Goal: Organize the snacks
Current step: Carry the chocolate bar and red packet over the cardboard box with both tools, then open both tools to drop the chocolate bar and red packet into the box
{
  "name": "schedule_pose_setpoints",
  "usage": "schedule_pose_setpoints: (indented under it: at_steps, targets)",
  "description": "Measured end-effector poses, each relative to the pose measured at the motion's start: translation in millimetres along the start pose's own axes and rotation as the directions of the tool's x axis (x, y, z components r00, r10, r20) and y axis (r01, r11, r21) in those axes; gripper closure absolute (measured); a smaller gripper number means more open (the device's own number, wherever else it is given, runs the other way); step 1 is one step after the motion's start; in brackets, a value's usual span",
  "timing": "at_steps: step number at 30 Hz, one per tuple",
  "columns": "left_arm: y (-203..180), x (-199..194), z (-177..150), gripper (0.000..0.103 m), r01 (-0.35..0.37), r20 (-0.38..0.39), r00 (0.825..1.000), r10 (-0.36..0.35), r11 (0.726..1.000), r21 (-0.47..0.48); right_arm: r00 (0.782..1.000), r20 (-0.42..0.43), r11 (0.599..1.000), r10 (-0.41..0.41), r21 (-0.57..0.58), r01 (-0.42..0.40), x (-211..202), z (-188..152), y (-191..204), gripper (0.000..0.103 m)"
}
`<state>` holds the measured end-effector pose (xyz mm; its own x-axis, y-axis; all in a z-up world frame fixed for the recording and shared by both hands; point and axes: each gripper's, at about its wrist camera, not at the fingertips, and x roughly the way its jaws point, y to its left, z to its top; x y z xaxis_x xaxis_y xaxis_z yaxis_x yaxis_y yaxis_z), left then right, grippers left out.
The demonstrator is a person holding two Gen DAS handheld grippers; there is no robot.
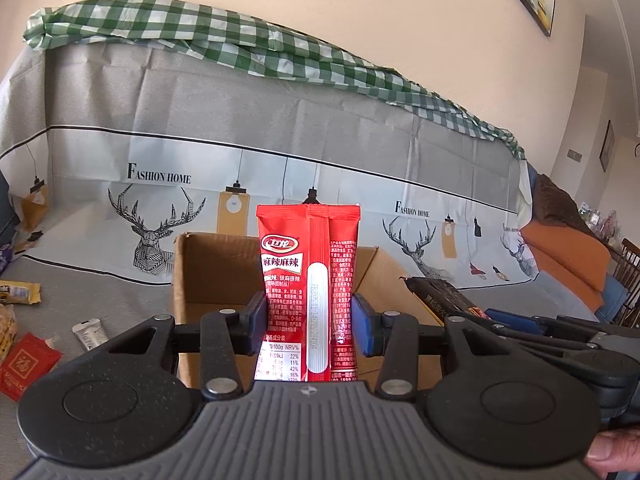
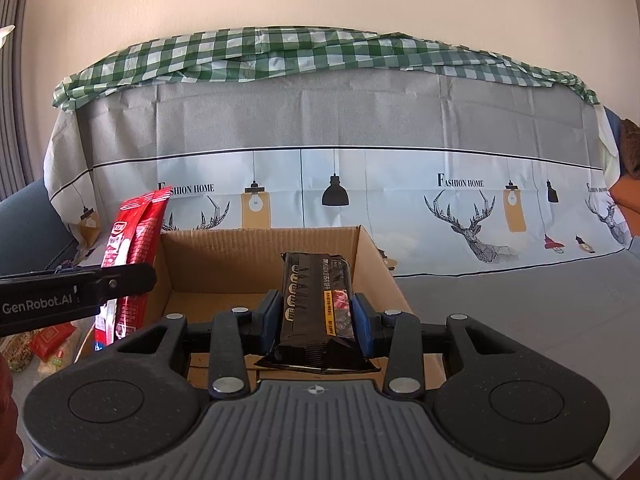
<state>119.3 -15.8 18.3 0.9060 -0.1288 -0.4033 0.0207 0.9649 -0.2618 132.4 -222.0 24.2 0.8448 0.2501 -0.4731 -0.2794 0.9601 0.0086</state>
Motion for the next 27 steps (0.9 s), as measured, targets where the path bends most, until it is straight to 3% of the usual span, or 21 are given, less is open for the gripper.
schedule_pose_setpoints:
  at_steps: [27]
  targets:
    - [-3.5,4.3,1.3,0.055,0.027,-0.013,1.000,-0.027,1.000,-0.009,1.000,-0.002,1.000,-0.002,-0.030,0.002,2.6,-0.9,2.4,0.063]
